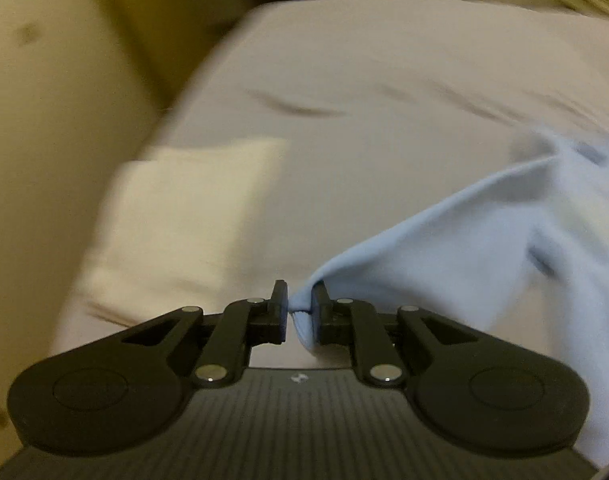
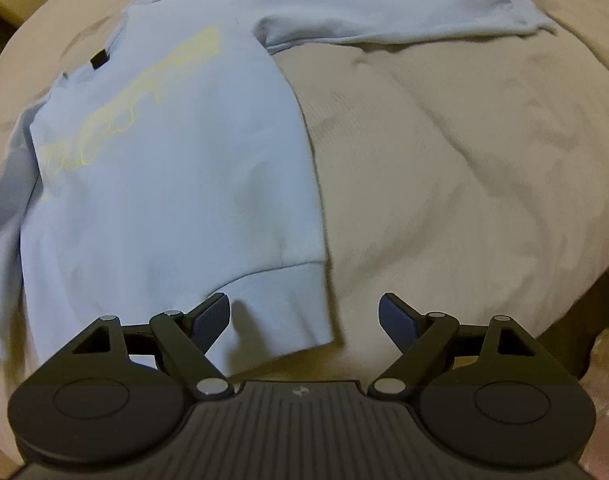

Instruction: Fold clothes

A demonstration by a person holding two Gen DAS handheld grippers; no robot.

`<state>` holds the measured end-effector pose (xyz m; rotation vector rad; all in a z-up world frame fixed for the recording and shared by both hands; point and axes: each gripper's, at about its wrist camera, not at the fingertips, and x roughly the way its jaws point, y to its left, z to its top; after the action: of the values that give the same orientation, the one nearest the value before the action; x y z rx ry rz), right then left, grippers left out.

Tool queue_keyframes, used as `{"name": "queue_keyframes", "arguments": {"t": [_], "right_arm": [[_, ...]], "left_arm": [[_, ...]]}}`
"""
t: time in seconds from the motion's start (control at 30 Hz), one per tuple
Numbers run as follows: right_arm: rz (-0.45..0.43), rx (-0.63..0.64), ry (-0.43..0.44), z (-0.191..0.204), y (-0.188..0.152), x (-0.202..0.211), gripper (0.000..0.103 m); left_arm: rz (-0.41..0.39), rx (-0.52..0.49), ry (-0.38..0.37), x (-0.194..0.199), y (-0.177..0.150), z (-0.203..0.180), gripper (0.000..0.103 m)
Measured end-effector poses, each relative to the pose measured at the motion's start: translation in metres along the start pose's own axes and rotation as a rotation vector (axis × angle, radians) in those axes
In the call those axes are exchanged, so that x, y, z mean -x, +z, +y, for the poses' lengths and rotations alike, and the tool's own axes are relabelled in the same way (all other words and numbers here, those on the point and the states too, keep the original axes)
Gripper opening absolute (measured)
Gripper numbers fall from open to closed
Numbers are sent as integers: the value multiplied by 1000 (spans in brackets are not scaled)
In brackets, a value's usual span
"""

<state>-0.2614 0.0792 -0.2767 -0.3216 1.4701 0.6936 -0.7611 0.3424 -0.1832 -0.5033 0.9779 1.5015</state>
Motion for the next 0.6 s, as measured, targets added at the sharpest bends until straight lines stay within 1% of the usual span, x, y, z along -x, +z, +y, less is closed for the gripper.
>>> {"name": "queue_keyframes", "arguments": {"t": [0.03, 0.07, 0.13, 0.2, 0.27, 0.37, 0.47, 0.5, 0.6], "right_arm": [[-6, -5, 0, 4, -2, 1, 84], [-13, -10, 0, 8, -4, 1, 85], [-25, -11, 0, 16, -6, 1, 86], [-37, -8, 0, 20, -10, 3, 87], [-44, -20, -6, 18, -13, 4, 88], [-45, -45, -15, 8, -18, 7, 88], [-39, -61, -21, -5, -22, 8, 88], [-37, -62, -18, -9, -23, 8, 88], [-21, -77, -3, -25, -28, 7, 87]], "left_arm": [[18, 17, 54, -12, 9, 17, 16], [37, 32, 108, -25, 18, 34, 16], [79, 56, 160, -41, 20, 52, 16], [107, 53, 132, -46, 10, 51, 19], [156, 53, 34, -46, -12, 35, 21], [294, 54, -253, -44, -59, -14, 22], [419, 94, -550, -27, -103, -70, 22], [449, 112, -615, -24, -112, -82, 22], [504, 176, -729, -10, -138, -118, 24]]}}
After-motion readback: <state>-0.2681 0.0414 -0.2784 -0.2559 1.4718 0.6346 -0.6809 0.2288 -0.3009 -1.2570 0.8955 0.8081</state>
